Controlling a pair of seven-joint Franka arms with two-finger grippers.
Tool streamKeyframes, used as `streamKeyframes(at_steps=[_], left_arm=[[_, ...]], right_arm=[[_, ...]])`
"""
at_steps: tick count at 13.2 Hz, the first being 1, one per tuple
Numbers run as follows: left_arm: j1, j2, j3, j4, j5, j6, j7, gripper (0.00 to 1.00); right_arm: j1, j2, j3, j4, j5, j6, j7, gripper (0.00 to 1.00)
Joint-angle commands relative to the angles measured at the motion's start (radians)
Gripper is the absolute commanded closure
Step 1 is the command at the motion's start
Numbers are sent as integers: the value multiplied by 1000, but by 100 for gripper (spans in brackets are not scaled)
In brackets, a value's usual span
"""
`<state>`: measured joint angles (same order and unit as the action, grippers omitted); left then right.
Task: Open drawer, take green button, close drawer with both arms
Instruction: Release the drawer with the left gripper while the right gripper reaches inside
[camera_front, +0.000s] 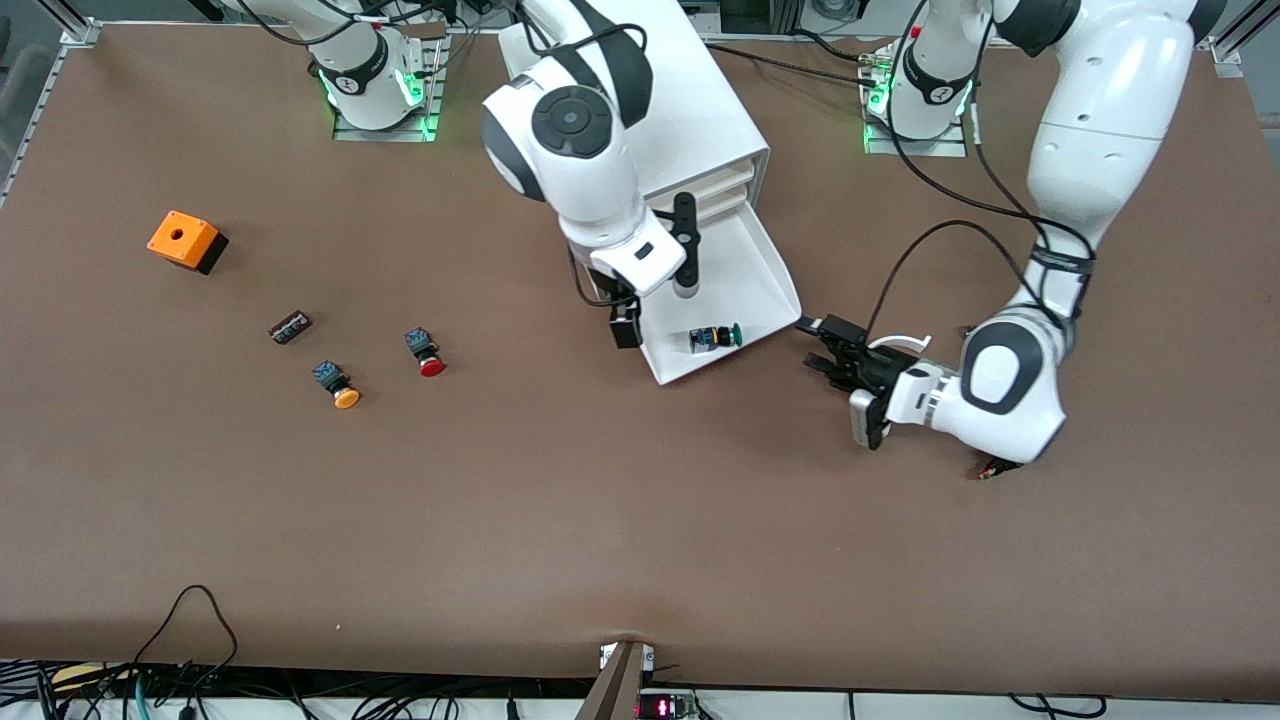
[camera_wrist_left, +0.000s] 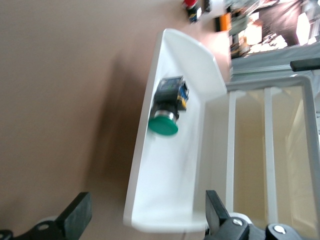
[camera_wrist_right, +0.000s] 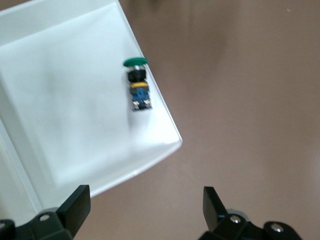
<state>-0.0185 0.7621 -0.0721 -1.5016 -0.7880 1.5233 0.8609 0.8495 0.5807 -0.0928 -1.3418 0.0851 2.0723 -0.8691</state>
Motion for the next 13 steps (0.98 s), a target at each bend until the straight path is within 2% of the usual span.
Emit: streamKeyframes(at_steps=[1, 5, 6, 10, 13], left_arm=[[18, -21, -2, 124, 162, -92, -144, 0], [5, -56, -9, 170, 447, -84, -232, 0], [3, -58, -3, 175, 490, -81, -250, 0], [0, -60, -11, 290, 720, -81, -318, 0], [-15, -86, -20, 340, 902, -59, -349, 0]], right_arm=[[48, 106, -13, 111, -7, -14, -1, 0], [115, 209, -64, 200, -2, -14, -2, 0], [118, 226, -68, 210, -1, -8, -4, 0], [118, 294, -71, 279, 1, 3, -1, 0], [118, 321, -74, 279, 2, 44, 2, 0]])
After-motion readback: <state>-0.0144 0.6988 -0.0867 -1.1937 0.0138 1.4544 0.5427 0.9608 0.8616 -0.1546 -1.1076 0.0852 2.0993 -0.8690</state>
